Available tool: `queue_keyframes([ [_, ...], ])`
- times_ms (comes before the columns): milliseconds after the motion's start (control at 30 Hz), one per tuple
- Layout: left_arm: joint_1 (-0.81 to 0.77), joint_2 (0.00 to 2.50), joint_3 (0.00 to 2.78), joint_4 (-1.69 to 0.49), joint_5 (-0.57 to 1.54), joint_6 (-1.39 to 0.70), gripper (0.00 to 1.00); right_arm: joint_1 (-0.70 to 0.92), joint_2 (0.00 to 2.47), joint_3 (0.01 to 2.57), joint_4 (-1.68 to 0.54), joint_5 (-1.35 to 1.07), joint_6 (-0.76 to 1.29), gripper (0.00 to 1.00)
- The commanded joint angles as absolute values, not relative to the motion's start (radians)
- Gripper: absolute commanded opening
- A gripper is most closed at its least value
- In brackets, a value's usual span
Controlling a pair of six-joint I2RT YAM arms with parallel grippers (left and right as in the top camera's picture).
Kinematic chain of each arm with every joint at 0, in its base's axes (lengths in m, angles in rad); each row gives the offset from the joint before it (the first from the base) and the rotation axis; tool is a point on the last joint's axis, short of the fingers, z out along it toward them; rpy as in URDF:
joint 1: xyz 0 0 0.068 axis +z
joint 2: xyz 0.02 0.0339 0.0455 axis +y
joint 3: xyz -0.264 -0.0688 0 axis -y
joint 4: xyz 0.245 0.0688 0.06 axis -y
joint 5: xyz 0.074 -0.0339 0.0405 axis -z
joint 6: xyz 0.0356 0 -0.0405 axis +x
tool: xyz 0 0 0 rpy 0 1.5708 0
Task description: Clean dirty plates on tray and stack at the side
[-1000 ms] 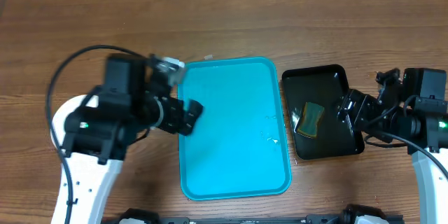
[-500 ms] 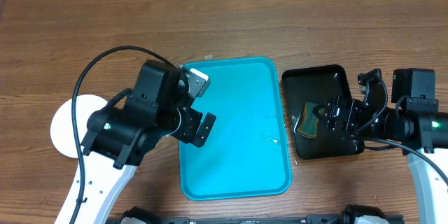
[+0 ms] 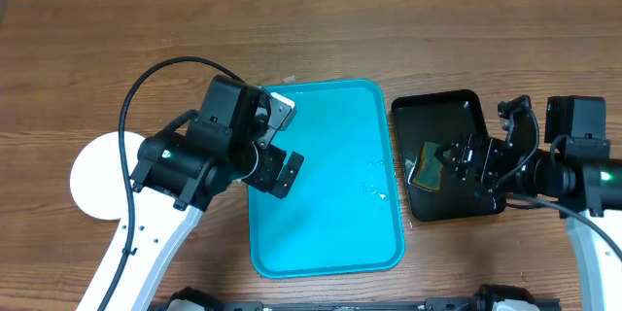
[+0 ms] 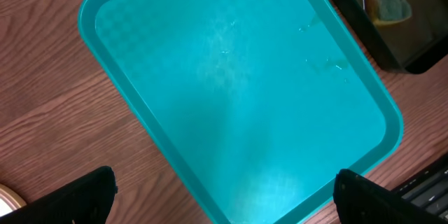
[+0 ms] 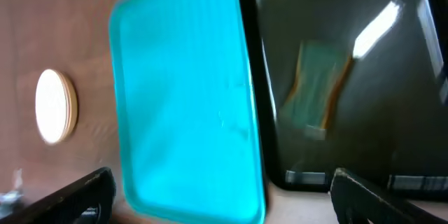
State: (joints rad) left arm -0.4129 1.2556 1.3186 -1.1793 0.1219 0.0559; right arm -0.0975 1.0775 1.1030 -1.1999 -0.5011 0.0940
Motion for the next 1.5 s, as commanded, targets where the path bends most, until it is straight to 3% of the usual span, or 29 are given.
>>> queue_keyframes([
  [0, -0.419, 1.279, 1.335, -1.177, 0.112, 0.071, 1.0, -0.093, 0.942, 1.069, -1.031, -0.48, 0.078, 1.0],
  [100, -0.419, 1.295, 1.335, -1.177, 0.112, 0.071, 1.0, -0.089, 0.789, 0.961, -0.771, -0.479, 0.077, 1.0],
  [267, -0.419, 1.32, 1.335, -1.177, 0.112, 0.071, 1.0, -0.079, 0.49, 0.722, -0.525, -0.36, 0.078, 1.0],
  [667, -0.419, 1.384, 1.335, -1.177, 0.112, 0.071, 1.0, -0.08, -0.001, 0.291, -0.414, -0.304, 0.078, 1.0],
  [1100, -0.419, 1.388, 1.335, -1.177, 0.112, 0.071, 1.0, -0.078, 0.003, 0.003, -0.007, -0.312, 0.08, 1.0],
  [1467, -0.419, 1.388, 1.335, -1.177, 0.112, 0.071, 1.0, -0.078, 0.003, 0.008, -0.056, -0.299, 0.081, 1.0],
])
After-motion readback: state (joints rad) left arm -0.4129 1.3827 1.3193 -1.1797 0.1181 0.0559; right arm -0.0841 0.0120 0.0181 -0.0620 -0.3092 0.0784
